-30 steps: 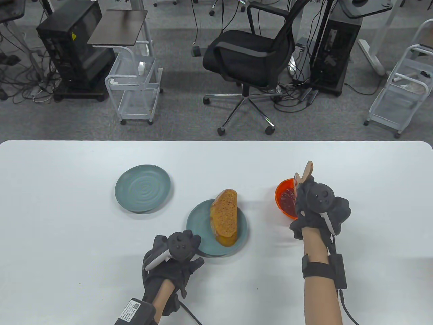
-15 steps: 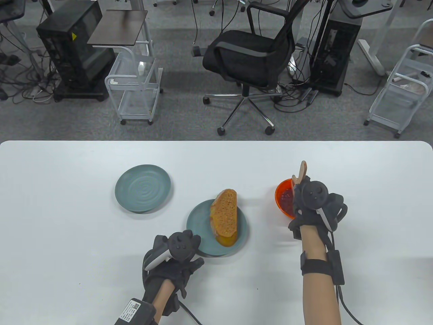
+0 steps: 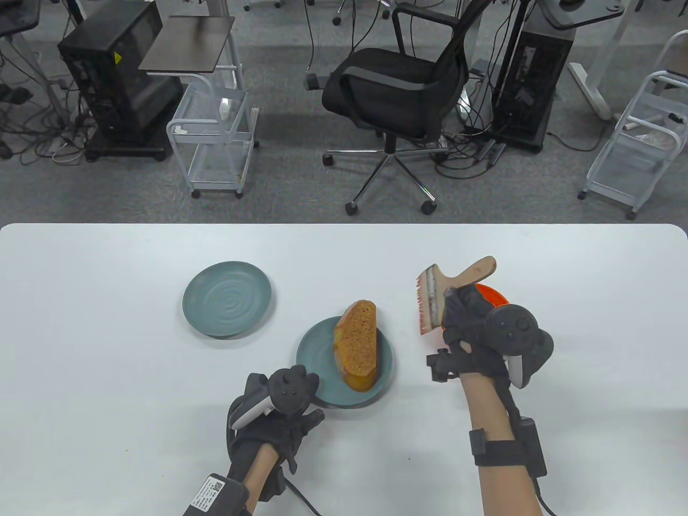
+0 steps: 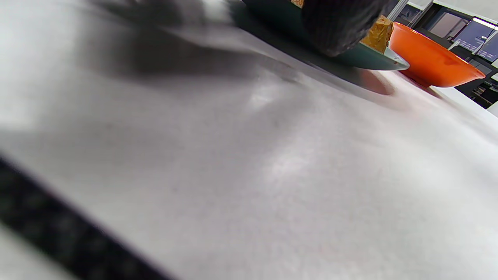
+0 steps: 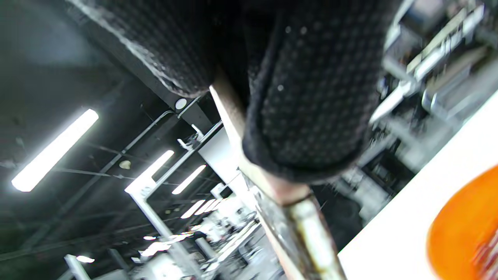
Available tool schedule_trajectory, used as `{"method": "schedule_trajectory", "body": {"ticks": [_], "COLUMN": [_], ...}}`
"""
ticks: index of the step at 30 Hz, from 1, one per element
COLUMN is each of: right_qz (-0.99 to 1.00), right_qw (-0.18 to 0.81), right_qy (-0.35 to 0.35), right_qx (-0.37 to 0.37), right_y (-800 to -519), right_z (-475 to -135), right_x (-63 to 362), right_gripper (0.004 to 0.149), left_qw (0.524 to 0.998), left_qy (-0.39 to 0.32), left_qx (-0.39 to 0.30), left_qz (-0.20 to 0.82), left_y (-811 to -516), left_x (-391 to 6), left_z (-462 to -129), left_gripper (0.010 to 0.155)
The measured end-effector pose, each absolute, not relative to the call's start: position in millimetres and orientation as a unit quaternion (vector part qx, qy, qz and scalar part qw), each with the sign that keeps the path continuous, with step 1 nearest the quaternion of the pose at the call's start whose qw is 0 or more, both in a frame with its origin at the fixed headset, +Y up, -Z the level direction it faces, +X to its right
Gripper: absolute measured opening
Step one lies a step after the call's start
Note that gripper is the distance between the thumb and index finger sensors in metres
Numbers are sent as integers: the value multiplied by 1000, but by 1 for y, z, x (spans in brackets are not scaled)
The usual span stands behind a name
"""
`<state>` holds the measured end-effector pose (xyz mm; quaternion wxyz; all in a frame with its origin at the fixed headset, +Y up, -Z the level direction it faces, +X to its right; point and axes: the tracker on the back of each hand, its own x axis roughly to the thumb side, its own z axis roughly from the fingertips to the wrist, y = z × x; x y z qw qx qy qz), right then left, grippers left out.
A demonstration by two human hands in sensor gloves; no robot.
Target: Dip brush into ketchup and spread onto bread slice
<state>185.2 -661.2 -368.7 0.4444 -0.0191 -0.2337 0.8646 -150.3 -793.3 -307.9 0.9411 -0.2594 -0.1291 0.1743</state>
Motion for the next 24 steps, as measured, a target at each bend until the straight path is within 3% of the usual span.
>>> {"method": "schedule_trajectory", "body": {"ticks": [9,17,24], "right_qz": [860,857,859], "right_qw": [480,489,481], "right_qy": [-171,-165,-177], "right_qx": [37,13,-3], "right_y": [-701,-725,-729], "right_z": [-366,-368,-369], "right_x": [105,107,119], "right_gripper": [48,48,48], "left_qw": [941,940,940], "left_qy": [-130,-131,-130], "left_qx": [-260,-262,-263], "left_qz": [176,175,176], "left_y": [-794,-794,-793], "left_x": [-150,-150,-150], "left_z": [-307,-307,-308], "left_gripper": [69,69,69]}}
